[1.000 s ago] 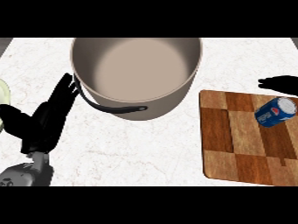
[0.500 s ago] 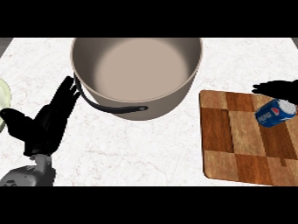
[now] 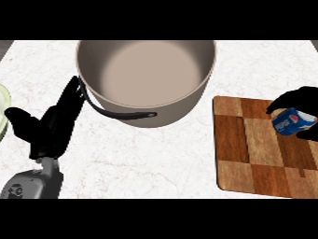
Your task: Pick the can from the cutting board and place it in the pot
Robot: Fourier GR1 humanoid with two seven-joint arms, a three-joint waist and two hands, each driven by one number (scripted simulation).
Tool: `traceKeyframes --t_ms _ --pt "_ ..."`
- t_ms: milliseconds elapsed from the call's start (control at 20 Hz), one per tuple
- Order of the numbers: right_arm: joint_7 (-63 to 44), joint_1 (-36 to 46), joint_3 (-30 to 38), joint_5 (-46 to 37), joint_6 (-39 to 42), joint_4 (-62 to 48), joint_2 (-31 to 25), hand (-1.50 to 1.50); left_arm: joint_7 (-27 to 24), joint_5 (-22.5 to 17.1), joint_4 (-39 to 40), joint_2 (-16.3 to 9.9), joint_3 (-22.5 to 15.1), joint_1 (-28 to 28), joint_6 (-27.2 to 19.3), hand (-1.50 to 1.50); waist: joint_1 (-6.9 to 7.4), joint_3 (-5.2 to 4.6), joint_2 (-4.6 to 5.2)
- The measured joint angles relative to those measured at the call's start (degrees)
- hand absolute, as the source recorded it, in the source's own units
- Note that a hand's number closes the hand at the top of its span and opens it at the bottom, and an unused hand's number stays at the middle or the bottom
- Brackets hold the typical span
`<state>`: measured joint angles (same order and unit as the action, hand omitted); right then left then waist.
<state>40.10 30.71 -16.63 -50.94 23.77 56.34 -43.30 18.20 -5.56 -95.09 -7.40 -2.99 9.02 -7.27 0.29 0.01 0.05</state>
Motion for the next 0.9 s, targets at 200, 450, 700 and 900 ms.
traceKeyframes --t_ms 200,450,700,900 --pt "2.55 -1.02 0.99 -0.38 -3.15 -0.69 1.61 1.50 -0.24 -0.60 -0.17 -0.31 0.74 -1.09 1.24 0.00 0.01 -0.12 -0.10" --pt "5.04 -1.32 2.75 -1.10 -4.11 -0.73 1.82 1.50 1.16 -0.02 -2.10 0.04 0.91 -1.49 1.07 0.00 -0.06 -0.04 -0.07" --pt "-5.66 4.47 3.78 -1.54 0.24 -2.41 9.88 1.50 1.31 -0.26 -2.37 -0.20 1.10 -1.81 2.07 0.00 0.48 -0.05 -0.02" --pt "-16.98 11.16 5.26 -2.52 0.47 -7.11 18.64 1.50 -0.15 0.83 -1.39 0.88 -0.15 -1.83 1.94 0.00 1.04 -0.04 0.17"
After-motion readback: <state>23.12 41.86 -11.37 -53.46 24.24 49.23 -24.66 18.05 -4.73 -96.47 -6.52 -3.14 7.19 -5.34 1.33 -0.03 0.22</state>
